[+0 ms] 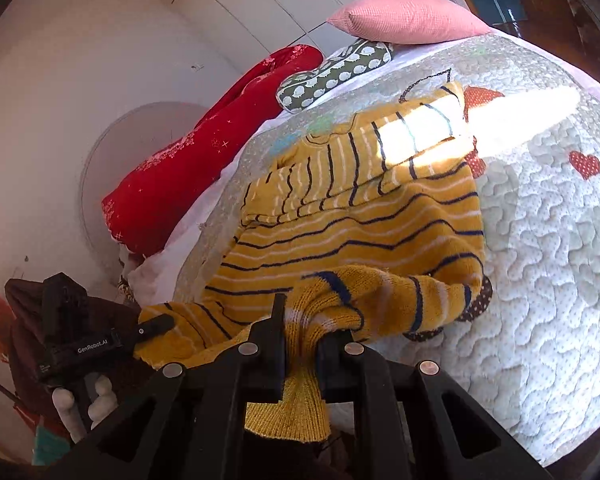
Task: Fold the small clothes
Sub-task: 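Grasp the sweater hem with the left tool while the right tool grasps it too, then lift the hem with both tools and fold it up toward the collar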
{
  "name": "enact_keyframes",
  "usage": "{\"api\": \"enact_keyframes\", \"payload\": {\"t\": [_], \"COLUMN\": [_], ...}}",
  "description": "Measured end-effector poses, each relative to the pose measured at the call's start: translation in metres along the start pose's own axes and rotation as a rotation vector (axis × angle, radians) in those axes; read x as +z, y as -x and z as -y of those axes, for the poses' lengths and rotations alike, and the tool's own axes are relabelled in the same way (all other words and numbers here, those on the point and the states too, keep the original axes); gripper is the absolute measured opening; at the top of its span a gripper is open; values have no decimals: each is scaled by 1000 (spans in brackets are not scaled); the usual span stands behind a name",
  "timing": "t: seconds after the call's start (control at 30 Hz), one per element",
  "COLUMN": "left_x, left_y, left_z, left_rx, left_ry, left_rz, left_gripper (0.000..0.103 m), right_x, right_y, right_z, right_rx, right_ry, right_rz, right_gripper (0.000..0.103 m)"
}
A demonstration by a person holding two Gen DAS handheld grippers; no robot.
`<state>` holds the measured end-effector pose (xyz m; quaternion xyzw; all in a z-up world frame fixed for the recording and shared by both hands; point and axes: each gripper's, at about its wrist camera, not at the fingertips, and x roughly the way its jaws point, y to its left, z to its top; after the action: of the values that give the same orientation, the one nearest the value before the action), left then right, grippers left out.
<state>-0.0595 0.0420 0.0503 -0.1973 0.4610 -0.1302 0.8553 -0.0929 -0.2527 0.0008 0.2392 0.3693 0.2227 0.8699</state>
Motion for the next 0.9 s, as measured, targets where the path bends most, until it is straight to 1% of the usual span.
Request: {"api": "enact_keyframes", "payload": {"t": [0.07,0.13,0.23,0.37,0.5,0.63,0.67,0.73,0.8,0.9], "left_x": [24,47,80,119,157,188,193,201,205,213], "left_y": [-12,-28,-54,-82,-108,-144,-153,-169,-179,-180], "left_z": [-2,-5,-6,-4,-2,-3,-6,-16,-29,-47], "left_rx": [-1,2,24,55,77,74,67,41,0,-76], "left_ry": [18,39,59,68,69,83,100,160,234,321], "left_rz": [-8,-25,-45,-54,-59,-105,-119,-142,-159,-134], "left_gripper": [9,9,9,9,9,10,11,14,22,32], "right_x": [21,42,72,108,137,157,161,166,168,171], "right_y": [-11,-24,-42,-69,-98,-129,-137,-151,-161,-171], "right_z": [1,6,18,29,43,65,72,89,104,122], "right_rx": [-12,-17,-25,-40,-78,-92,-93,-86,-70,-45], "right_ry": [1,-25,-74,-117,-146,-201,-223,-284,-354,-438], "right_rz": [5,5,13,16,0,-35,-45,-61,-68,-57], "right_gripper": [12,12,12,12,12,13,15,16,18,22]}}
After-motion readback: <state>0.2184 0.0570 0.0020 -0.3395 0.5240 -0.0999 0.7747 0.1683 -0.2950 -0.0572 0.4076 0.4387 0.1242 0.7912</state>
